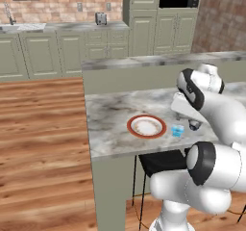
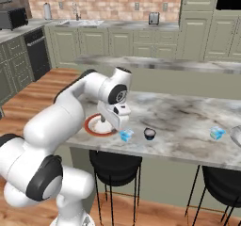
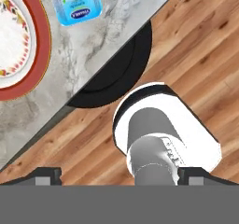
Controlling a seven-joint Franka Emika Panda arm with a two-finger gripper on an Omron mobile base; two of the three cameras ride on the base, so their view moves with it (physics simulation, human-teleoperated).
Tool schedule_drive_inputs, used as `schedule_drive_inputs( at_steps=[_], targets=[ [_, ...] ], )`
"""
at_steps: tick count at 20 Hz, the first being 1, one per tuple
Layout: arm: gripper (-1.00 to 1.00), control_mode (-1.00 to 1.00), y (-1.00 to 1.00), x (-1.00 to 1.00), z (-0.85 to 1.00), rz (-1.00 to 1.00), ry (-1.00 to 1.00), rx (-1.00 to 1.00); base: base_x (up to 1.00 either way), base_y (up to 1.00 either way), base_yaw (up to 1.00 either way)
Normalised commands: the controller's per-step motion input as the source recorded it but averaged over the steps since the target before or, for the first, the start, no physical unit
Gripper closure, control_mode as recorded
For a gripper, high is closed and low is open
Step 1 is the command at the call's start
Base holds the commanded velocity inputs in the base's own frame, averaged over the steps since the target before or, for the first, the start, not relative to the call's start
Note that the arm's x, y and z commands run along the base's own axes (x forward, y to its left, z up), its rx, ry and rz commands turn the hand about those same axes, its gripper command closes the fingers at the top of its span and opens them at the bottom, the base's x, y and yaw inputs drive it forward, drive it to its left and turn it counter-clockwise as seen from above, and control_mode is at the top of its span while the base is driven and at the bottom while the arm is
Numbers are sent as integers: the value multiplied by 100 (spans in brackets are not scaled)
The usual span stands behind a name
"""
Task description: Place two yogurt containers on each plate.
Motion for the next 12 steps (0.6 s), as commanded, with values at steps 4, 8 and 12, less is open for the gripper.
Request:
schedule_drive_inputs(
  at_steps=[4,8,12],
  targets=[
    [-100,-100,-5,19,-35,3,-16,0,0,0,0],
    [-100,-100,-3,18,-27,5,-4,0,0,0,0],
    [-100,-100,0,28,-26,4,0,0,0,0,0]
  ],
)
